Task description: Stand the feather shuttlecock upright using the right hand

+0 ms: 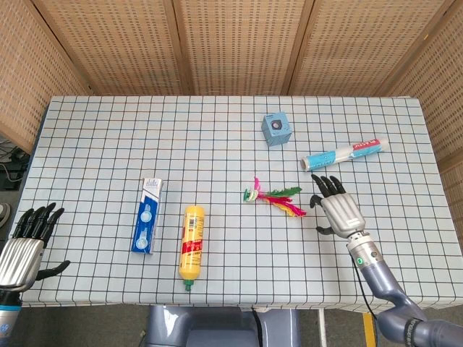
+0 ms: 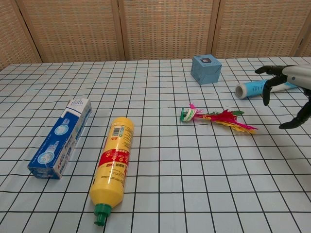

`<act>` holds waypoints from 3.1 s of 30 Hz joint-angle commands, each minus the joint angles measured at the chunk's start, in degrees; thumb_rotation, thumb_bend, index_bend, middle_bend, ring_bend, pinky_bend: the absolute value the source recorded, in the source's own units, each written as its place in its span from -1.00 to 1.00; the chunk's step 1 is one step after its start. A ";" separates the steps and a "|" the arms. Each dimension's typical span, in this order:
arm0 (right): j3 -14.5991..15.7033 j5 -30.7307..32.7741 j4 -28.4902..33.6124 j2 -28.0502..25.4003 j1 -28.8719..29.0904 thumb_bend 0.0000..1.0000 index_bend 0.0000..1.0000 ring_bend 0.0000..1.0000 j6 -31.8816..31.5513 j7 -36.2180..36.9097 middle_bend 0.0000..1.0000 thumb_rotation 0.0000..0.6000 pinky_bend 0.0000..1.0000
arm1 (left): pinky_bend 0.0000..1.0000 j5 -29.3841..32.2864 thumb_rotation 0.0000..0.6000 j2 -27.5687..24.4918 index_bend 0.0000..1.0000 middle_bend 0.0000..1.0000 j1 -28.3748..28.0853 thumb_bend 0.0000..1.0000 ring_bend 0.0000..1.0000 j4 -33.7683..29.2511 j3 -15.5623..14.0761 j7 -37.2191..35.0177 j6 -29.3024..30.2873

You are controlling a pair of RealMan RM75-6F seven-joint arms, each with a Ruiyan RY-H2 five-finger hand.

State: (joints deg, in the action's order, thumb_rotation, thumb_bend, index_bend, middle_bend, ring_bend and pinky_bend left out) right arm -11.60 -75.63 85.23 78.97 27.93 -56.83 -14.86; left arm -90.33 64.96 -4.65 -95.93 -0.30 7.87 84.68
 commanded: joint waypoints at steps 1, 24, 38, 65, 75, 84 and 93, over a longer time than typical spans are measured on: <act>-0.31 2.36 -3.23 3.73 1.80 -0.76 0.00 -1.00 0.43 -2.23 -1.00 1.00 -1.00 | -1.00 0.37 1.00 -0.03 -1.00 -1.00 -0.07 -1.00 -1.00 -0.05 0.22 -0.04 -0.06; 0.75 9.75 -16.32 14.67 8.02 -0.28 0.03 -1.00 4.78 -7.90 -1.00 1.00 -1.00 | -1.00 2.16 1.00 -0.17 -1.00 -1.00 -0.42 -1.00 -1.00 -0.32 0.90 -0.03 -0.39; 1.21 8.89 -19.92 16.70 9.26 -0.04 0.09 -1.00 4.51 -6.16 -1.00 1.00 -1.00 | -1.00 2.68 1.00 0.31 -1.00 -1.00 -0.80 -1.00 -1.00 -0.05 0.94 0.84 -1.00; 0.98 0.99 -11.87 9.72 9.60 0.50 0.40 -1.00 -4.59 -7.91 -0.95 1.00 -1.00 | -1.00 2.31 1.00 -0.29 -1.00 -1.00 -0.82 -1.00 -1.00 -0.19 0.63 -0.50 -0.83; -0.95 -1.74 -2.19 1.34 10.61 0.50 0.40 -1.00 -7.53 -13.42 -0.94 1.00 -1.00 | -1.00 1.88 1.00 -0.87 -1.00 -1.00 -0.74 -1.00 -1.00 -0.35 0.44 -1.56 -0.59; -0.30 -2.24 1.34 -2.02 11.53 0.50 0.40 -1.00 -6.51 -17.39 -0.94 1.00 -1.00 | -1.00 1.45 1.00 -1.04 -1.00 -1.00 -0.62 -1.00 -1.00 -0.48 0.26 -1.90 -0.29; 1.13 -1.81 0.63 -0.31 11.34 0.50 0.41 -1.00 -6.63 -18.98 -0.94 1.00 -1.00 | -1.00 1.74 1.00 -1.22 -1.00 -1.00 -0.67 -1.00 -1.00 -0.39 0.35 -2.30 -0.46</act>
State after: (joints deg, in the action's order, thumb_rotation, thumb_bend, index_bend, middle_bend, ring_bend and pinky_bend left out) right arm -10.50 -77.48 85.89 78.61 39.31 -63.45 -33.86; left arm -88.59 63.73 -5.32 -96.32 0.05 5.58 84.21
